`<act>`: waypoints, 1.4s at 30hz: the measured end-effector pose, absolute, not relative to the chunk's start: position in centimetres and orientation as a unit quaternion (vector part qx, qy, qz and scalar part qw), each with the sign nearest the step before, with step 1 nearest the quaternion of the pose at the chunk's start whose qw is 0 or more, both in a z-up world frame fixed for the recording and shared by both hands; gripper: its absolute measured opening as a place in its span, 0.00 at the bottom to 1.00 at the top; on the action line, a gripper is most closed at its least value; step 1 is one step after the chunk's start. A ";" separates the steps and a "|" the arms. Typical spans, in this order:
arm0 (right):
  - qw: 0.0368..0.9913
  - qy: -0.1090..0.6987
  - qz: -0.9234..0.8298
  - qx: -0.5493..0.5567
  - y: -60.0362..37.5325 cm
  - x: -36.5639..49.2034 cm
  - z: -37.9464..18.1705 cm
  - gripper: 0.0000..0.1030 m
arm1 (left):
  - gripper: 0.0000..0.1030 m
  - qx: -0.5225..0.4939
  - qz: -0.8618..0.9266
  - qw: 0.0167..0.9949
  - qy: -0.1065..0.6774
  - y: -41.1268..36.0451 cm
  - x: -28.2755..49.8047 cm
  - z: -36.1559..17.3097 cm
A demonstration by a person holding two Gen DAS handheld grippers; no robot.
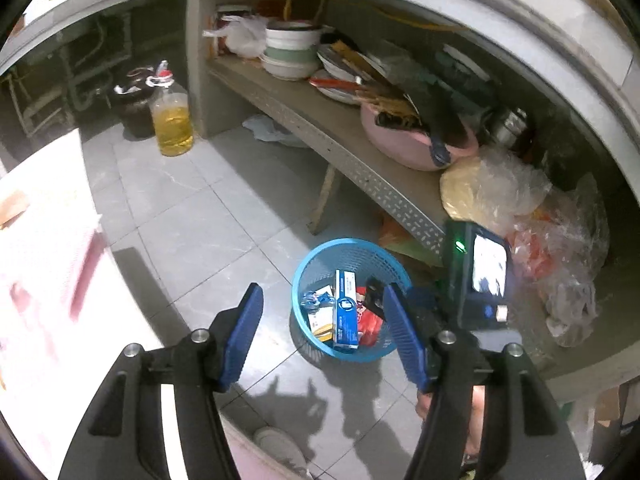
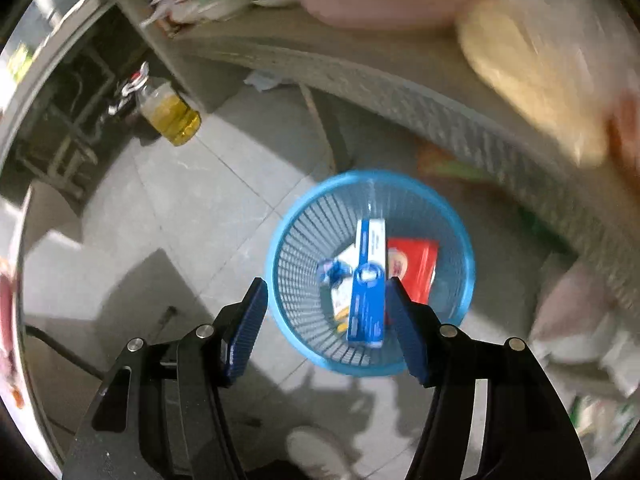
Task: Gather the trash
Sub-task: 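Move both tools back over the table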
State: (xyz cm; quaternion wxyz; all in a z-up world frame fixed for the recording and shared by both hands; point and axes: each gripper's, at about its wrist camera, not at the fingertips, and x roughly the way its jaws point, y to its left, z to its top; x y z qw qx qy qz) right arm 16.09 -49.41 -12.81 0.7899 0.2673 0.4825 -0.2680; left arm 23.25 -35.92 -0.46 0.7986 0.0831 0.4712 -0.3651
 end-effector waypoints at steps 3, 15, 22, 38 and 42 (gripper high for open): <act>0.804 0.492 -0.273 0.189 -47.3 17.8 -11.1 0.56 | 0.59 0.063 -0.361 0.809 0.459 -33.6 23.2 1.4; 0.799 0.454 -0.302 0.252 -46.5 17.8 -7.7 0.56 | 0.61 0.020 -0.332 0.837 0.434 -26.8 22.9 4.8; 0.853 0.409 -0.226 0.231 -44.1 13.6 -5.2 0.66 | 0.68 0.013 -0.328 0.845 0.422 -22.2 20.0 4.4; 0.920 0.372 0.033 0.121 -29.8 11.2 4.1 0.77 | 0.73 0.010 -0.239 0.912 0.334 -0.2 17.7 7.2; 0.914 0.371 0.084 0.140 -28.3 14.3 4.1 0.77 | 0.77 0.066 -0.256 0.915 0.305 1.1 19.6 8.0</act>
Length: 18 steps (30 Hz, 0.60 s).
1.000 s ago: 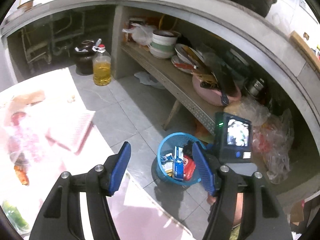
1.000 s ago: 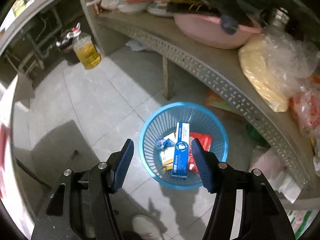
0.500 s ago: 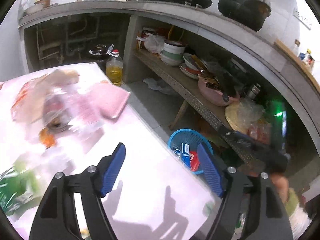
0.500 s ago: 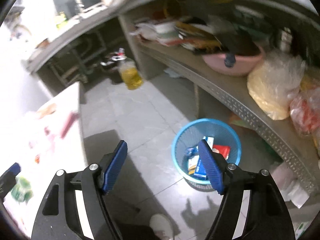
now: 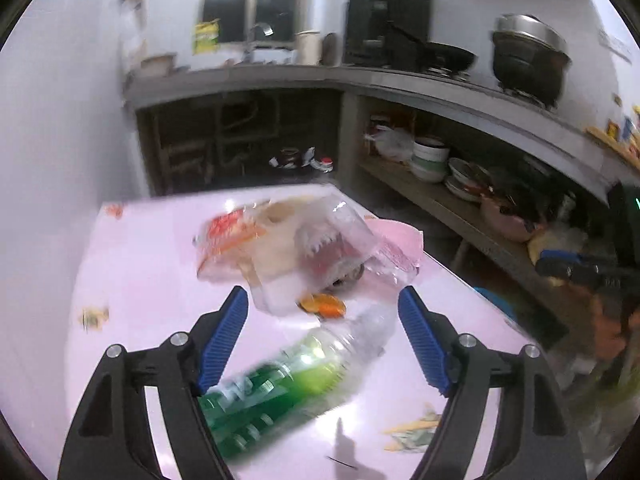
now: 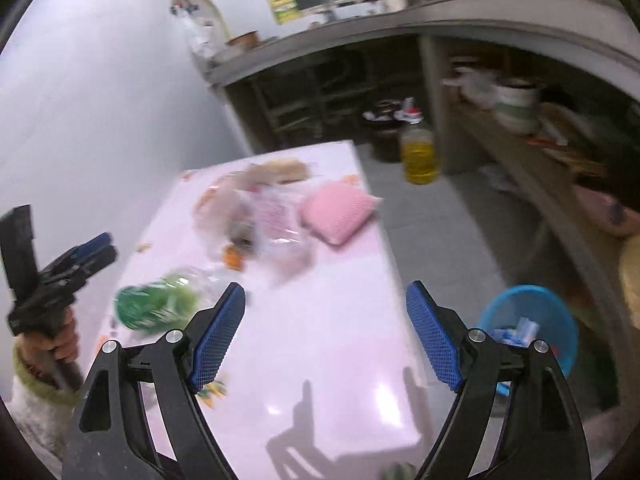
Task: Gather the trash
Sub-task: 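Move both tools back over the table, then grasp the clear plastic container with the left tool and lift it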
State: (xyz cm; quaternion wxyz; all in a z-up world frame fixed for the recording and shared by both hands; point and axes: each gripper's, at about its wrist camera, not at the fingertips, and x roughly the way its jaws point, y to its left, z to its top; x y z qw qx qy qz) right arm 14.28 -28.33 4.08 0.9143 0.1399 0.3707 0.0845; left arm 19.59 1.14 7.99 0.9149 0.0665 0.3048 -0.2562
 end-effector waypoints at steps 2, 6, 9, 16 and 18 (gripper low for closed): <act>0.909 0.376 0.097 0.155 -27.9 15.6 4.0 0.77 | 0.81 0.089 -0.275 0.908 0.303 1.0 20.9 8.0; 0.898 0.385 0.128 0.170 -26.8 16.9 3.7 0.77 | 0.95 0.156 -0.357 0.874 0.289 -0.1 23.8 8.1; 0.893 0.394 0.136 0.168 -26.5 17.3 3.0 0.77 | 0.95 0.186 -0.401 0.847 0.294 -1.1 27.4 7.9; 0.882 0.417 0.136 0.175 -27.3 19.1 1.1 0.77 | 0.95 0.209 -0.472 0.782 0.350 -3.6 35.5 6.2; 0.880 0.421 0.135 0.174 -27.6 19.4 0.7 0.77 | 0.95 0.221 -0.488 0.767 0.354 -4.5 36.2 5.8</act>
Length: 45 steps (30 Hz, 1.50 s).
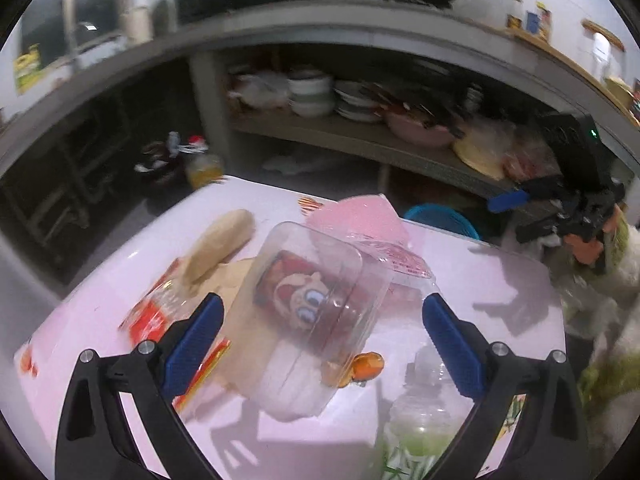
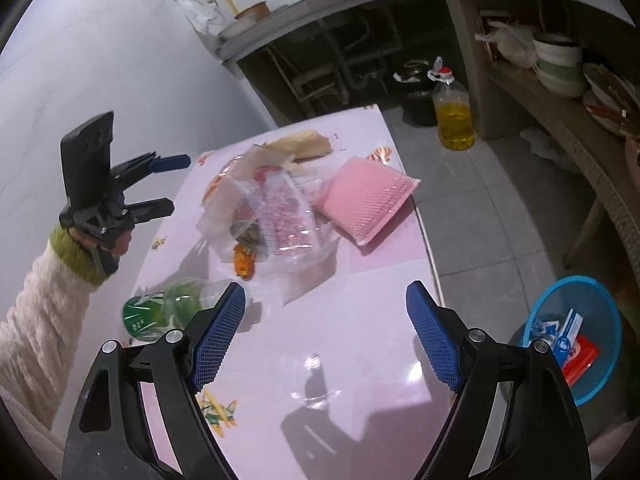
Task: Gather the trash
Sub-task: 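Grasp the clear plastic container with the left tool and lift it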
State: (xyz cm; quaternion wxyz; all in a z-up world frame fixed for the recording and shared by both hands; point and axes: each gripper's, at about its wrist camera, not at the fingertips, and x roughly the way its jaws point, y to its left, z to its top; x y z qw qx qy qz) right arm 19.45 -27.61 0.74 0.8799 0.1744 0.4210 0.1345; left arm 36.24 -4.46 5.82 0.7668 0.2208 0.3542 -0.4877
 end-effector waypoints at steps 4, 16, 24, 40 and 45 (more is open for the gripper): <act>0.874 0.431 0.136 0.179 -28.0 20.4 -0.2 0.77 | 0.95 0.254 -0.512 0.740 0.354 -6.5 37.6 4.6; 0.860 0.447 0.155 0.193 -27.9 21.7 -1.7 0.77 | 0.95 0.262 -0.552 0.689 0.390 -7.6 40.3 1.6; 0.853 0.451 0.168 0.202 -27.7 21.9 -2.1 0.77 | 0.95 0.259 -0.535 0.696 0.403 -7.2 41.3 1.6; 0.851 0.444 0.180 0.216 -27.9 21.7 -1.7 0.77 | 0.94 0.301 -0.509 0.672 0.446 -8.2 40.7 -0.2; 0.853 0.439 0.179 0.218 -28.1 21.4 -1.4 0.77 | 0.90 0.282 -0.495 0.678 0.465 -7.9 40.6 0.2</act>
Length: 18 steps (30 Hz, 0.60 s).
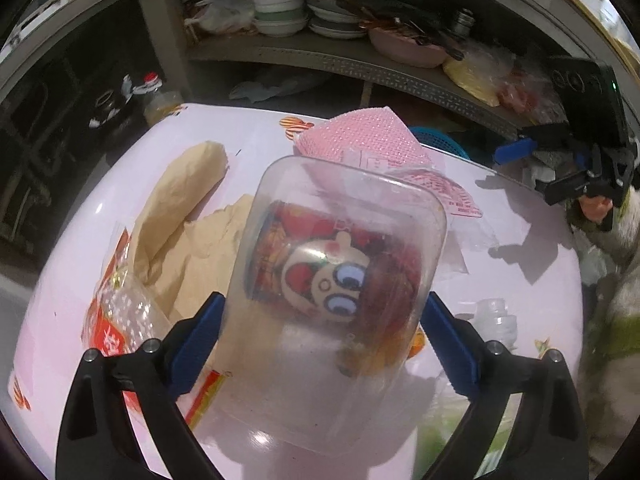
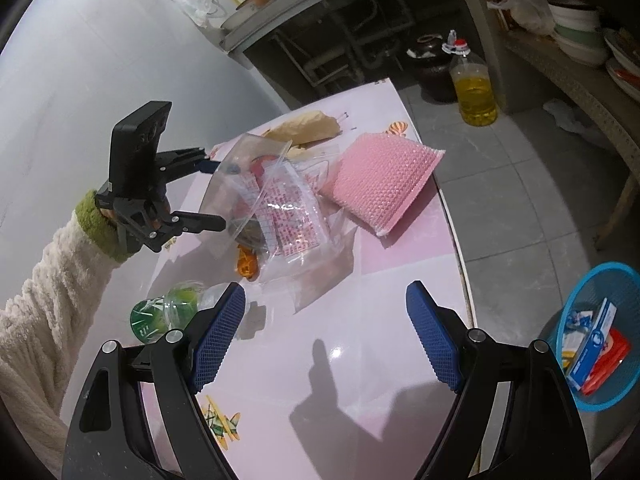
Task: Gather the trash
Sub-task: 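Grasp the clear plastic container with the left tool and lift it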
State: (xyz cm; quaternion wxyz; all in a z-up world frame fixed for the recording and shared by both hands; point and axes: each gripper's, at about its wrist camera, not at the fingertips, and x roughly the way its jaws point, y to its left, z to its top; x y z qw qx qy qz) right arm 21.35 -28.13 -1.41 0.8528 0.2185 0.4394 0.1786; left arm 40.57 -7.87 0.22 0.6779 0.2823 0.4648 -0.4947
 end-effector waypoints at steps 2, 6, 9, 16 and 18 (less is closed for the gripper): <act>0.854 0.436 0.177 0.221 -28.3 21.1 -1.2 0.77 | 0.89 0.273 -0.496 0.678 0.469 -7.5 40.3 0.5; 0.857 0.430 0.176 0.222 -28.6 20.8 -0.8 0.77 | 0.87 0.251 -0.493 0.694 0.460 -6.3 38.8 1.8; 0.859 0.426 0.180 0.220 -28.5 20.5 -0.4 0.77 | 0.86 0.227 -0.493 0.707 0.453 -5.2 38.1 2.8; 0.870 0.416 0.178 0.194 -27.9 20.7 0.3 0.77 | 0.85 0.161 -0.481 0.753 0.420 -2.2 35.9 5.3; 0.875 0.413 0.175 0.183 -27.8 20.9 0.6 0.77 | 0.85 0.129 -0.472 0.770 0.410 -1.2 35.6 6.1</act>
